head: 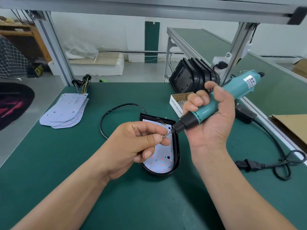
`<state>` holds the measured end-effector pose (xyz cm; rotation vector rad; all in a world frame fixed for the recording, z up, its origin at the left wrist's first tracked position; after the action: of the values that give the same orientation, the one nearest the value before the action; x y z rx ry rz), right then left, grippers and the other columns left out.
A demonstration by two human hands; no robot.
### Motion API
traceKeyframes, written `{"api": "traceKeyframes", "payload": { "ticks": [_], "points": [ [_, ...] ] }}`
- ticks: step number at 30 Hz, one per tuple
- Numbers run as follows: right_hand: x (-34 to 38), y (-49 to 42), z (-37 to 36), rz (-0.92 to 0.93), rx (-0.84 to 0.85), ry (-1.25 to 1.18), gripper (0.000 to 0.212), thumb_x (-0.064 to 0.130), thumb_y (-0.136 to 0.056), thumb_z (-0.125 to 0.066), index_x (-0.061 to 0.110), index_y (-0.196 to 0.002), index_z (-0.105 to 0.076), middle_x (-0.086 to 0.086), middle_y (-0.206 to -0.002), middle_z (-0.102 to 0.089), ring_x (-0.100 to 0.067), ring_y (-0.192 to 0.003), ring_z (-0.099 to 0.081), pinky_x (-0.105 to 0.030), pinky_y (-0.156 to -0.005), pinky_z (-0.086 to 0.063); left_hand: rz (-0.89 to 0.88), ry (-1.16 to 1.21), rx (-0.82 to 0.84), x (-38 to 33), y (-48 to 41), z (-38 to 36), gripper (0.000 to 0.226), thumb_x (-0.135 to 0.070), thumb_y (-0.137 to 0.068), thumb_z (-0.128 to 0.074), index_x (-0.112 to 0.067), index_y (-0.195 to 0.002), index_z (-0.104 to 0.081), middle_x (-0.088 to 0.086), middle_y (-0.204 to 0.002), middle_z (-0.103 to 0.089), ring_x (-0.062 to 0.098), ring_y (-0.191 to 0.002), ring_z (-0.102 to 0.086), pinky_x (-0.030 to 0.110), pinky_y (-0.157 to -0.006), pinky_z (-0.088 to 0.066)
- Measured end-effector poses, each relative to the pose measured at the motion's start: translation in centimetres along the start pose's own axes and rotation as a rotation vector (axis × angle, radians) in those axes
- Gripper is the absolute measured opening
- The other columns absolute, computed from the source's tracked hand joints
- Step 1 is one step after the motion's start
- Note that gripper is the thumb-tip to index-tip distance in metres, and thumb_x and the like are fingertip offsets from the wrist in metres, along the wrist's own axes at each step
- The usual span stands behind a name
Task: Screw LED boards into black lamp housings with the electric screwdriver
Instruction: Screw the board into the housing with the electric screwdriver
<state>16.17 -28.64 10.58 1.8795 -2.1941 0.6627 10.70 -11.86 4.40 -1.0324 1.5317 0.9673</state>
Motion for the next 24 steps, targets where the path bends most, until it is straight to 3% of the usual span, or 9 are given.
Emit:
{"api": "traceKeyframes", "payload": {
  "ticks": [14,24],
  "points": [
    [0.0,0.0,0.0,0.029,0.046,0.115,0.009,0.016,-0.097,-0.052,0.013,-0.100,-0.059,0.002,-0.067,-0.044,-0.014,-0.059,-0.048,-0.024,-0.055,-0.043,0.001,-0.088,-0.032,0.2,0.0,0.1,0.014,-0.017,-0.087,-0.076,-0.021,-0.099,-0.081,0.014,-0.101,-0.080,0.010,-0.047,-0.045,0.016,-0.043,-0.034],
    [-1.2,-0.3,0.9,-0.003,0.006,0.159,0.006,0.018,-0.102,-0.056,0.015,-0.102,-0.060,0.001,-0.070,-0.045,-0.015,-0.062,-0.051,-0.026,-0.060,-0.046,-0.063,-0.275,-0.147,-0.2,-0.1,1.1,0.029,-0.010,-0.101,-0.069,-0.038,-0.100,-0.078,0.000,-0.100,-0.082,0.012,-0.048,-0.049,0.019,-0.049,-0.043]
  ]
}}
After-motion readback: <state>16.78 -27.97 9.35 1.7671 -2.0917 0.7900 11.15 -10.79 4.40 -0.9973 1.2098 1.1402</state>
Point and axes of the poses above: each hand's wrist, its own y-axis away from the middle knuckle, its own z-axis out of the back of the hand, x = y × z, the point moved 10 cm from there along -y, towards the middle knuckle
